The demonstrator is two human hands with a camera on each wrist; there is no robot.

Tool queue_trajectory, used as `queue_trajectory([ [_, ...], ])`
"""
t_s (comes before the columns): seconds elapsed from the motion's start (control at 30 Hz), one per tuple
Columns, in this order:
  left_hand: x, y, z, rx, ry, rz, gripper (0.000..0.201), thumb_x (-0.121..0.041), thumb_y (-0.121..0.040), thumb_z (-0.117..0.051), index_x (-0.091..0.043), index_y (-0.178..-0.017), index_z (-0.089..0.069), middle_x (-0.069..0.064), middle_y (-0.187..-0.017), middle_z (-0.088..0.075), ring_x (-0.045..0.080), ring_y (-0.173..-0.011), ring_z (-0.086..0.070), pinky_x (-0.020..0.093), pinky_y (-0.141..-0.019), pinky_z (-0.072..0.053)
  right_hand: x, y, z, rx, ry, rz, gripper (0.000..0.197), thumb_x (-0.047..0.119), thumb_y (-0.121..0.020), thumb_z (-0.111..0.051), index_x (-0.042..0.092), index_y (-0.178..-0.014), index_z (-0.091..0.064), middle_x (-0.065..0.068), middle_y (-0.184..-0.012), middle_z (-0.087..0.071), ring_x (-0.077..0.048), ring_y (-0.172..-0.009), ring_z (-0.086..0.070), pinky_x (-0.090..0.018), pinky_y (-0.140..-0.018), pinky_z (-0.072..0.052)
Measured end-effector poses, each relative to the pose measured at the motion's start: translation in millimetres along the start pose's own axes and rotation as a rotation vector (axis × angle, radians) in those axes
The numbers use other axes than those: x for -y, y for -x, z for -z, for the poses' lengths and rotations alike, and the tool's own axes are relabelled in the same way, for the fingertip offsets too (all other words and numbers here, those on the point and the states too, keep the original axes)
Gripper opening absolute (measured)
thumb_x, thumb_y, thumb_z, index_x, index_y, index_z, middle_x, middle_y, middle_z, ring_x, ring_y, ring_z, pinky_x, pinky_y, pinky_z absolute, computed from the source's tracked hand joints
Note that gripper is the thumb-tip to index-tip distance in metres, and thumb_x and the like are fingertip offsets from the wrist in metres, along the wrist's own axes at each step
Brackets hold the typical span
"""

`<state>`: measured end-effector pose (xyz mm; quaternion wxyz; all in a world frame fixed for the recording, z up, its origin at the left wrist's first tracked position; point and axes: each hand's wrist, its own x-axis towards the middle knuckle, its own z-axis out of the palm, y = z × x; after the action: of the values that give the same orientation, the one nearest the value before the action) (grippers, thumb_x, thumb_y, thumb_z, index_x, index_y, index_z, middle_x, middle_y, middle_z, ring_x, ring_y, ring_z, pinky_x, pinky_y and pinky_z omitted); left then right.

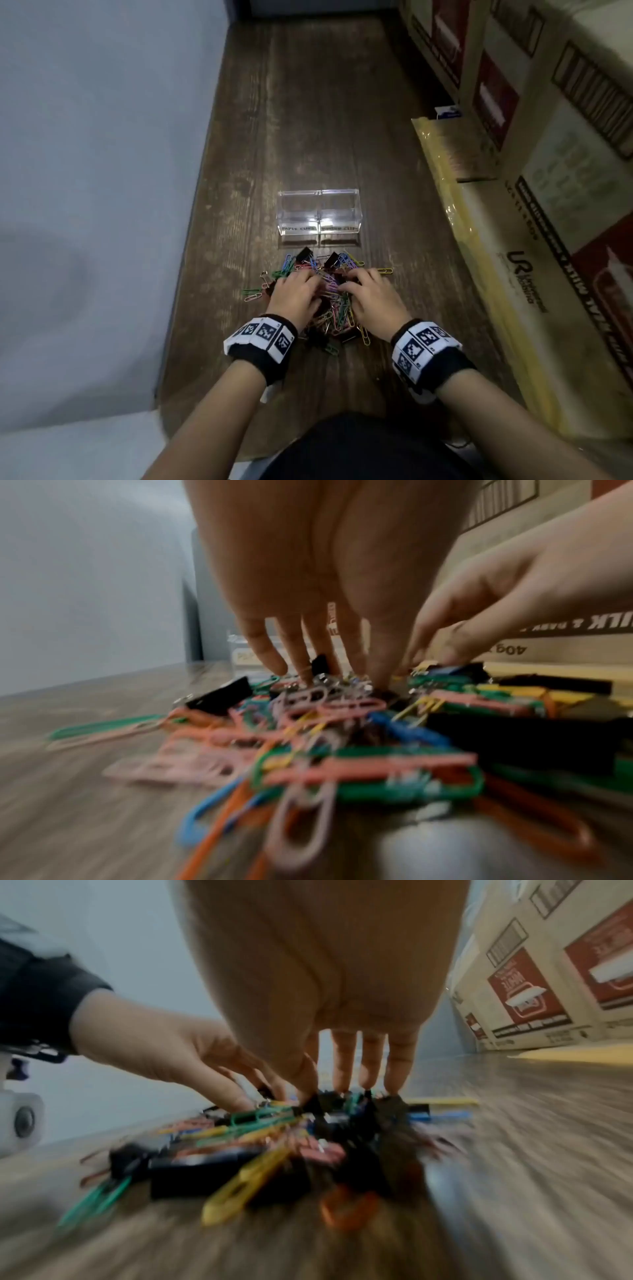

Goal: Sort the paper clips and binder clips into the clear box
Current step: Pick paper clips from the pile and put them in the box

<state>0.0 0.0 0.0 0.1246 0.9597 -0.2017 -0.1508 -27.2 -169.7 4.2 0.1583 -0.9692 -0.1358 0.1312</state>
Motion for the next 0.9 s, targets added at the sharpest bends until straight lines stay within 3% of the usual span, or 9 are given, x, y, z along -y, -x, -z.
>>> queue_trajectory([
  [0.2, 25.9, 9.8, 2.1, -0.053, 0.078, 0.063, 0.020, -0.018, -0.084, -0.060, -0.018, -0.104, -0.062, -0.001, -0.125, -0.051, 0.019, -0.119, -0.047, 0.038, -0.100, -0.039, -22.6, 12.1, 0.1, -0.078, 0.014, -0.117, 0.032, 0.014, -0.091, -0.049, 0.023, -0.120, -0.059, 0.004, -0.133, -0.048, -0.020, -0.125, -0.036, -0.036, -0.102, -0.032],
  [0.33, 17.9, 5.6, 4.8, -0.106, 0.029, -0.007, 0.025, -0.028, -0.087, -0.054, -0.024, -0.111, -0.058, -0.004, -0.129, -0.048, 0.017, -0.125, -0.038, 0.036, -0.103, -0.029, -15.0, 7.8, 7.1, -0.191, -0.083, -0.129, 0.028, 0.020, -0.093, -0.049, 0.023, -0.119, -0.059, 0.007, -0.126, -0.054, -0.016, -0.120, -0.039, -0.033, -0.103, -0.028],
  [0.4, 7.9, -1.0, 5.1, -0.046, 0.006, -0.042, 0.045, -0.042, -0.082, -0.058, -0.025, -0.123, -0.049, -0.004, -0.130, -0.046, 0.018, -0.126, -0.036, 0.036, -0.106, -0.027, -5.7, 0.9, 9.7, -0.122, -0.046, -0.112, 0.035, 0.034, -0.090, -0.053, 0.025, -0.124, -0.054, 0.008, -0.127, -0.055, -0.016, -0.121, -0.039, -0.034, -0.103, -0.026],
  [0.5, 3.1, -11.5, 4.1, 0.083, -0.108, -0.037, 0.086, -0.062, -0.064, -0.066, -0.023, -0.135, -0.036, 0.000, -0.130, -0.043, 0.021, -0.125, -0.036, 0.037, -0.107, -0.027, 2.6, -10.5, 5.8, 0.033, 0.139, -0.122, 0.067, 0.057, -0.075, -0.062, 0.021, -0.130, -0.048, 0.002, -0.131, -0.051, -0.021, -0.124, -0.036, -0.040, -0.104, -0.027],
  [0.57, 4.2, -15.3, 2.5, 0.116, -0.151, -0.033, 0.095, -0.066, -0.058, -0.068, -0.022, -0.135, -0.034, 0.001, -0.129, -0.043, 0.022, -0.124, -0.036, 0.037, -0.106, -0.026, 5.3, -14.9, 2.5, 0.052, 0.195, -0.155, 0.075, 0.060, -0.072, -0.064, 0.017, -0.130, -0.047, -0.002, -0.131, -0.050, -0.024, -0.125, -0.036, -0.041, -0.104, -0.027],
  [0.67, 3.3, -19.5, -0.4, 0.100, -0.121, -0.037, 0.080, -0.057, -0.067, -0.067, -0.022, -0.133, -0.037, 0.001, -0.128, -0.046, 0.020, -0.123, -0.041, 0.036, -0.104, -0.027, 8.8, -18.7, -1.9, -0.004, 0.226, -0.167, 0.061, 0.050, -0.080, -0.062, 0.015, -0.128, -0.048, -0.004, -0.130, -0.053, -0.026, -0.125, -0.037, -0.041, -0.103, -0.026],
  [0.8, -3.3, -25.4, -1.7, 0.076, -0.109, -0.008, 0.055, -0.045, -0.080, -0.062, -0.017, -0.124, -0.045, 0.003, -0.126, -0.053, 0.020, -0.121, -0.046, 0.038, -0.103, -0.028, 13.0, -21.0, -4.1, -0.096, 0.206, -0.162, 0.032, 0.022, -0.089, -0.055, 0.015, -0.120, -0.053, -0.003, -0.121, -0.062, -0.026, -0.119, -0.041, -0.039, -0.100, -0.027],
  [0.9, -6.7, -27.9, -3.3, 0.039, -0.154, -0.003, 0.040, -0.036, -0.086, -0.057, -0.014, -0.119, -0.048, 0.004, -0.124, -0.054, 0.022, -0.120, -0.048, 0.037, -0.099, -0.029, 11.0, -21.7, -2.0, -0.123, 0.154, -0.143, 0.023, 0.021, -0.091, -0.053, 0.018, -0.112, -0.061, -0.001, -0.113, -0.067, -0.025, -0.115, -0.044, -0.039, -0.099, -0.026],
])
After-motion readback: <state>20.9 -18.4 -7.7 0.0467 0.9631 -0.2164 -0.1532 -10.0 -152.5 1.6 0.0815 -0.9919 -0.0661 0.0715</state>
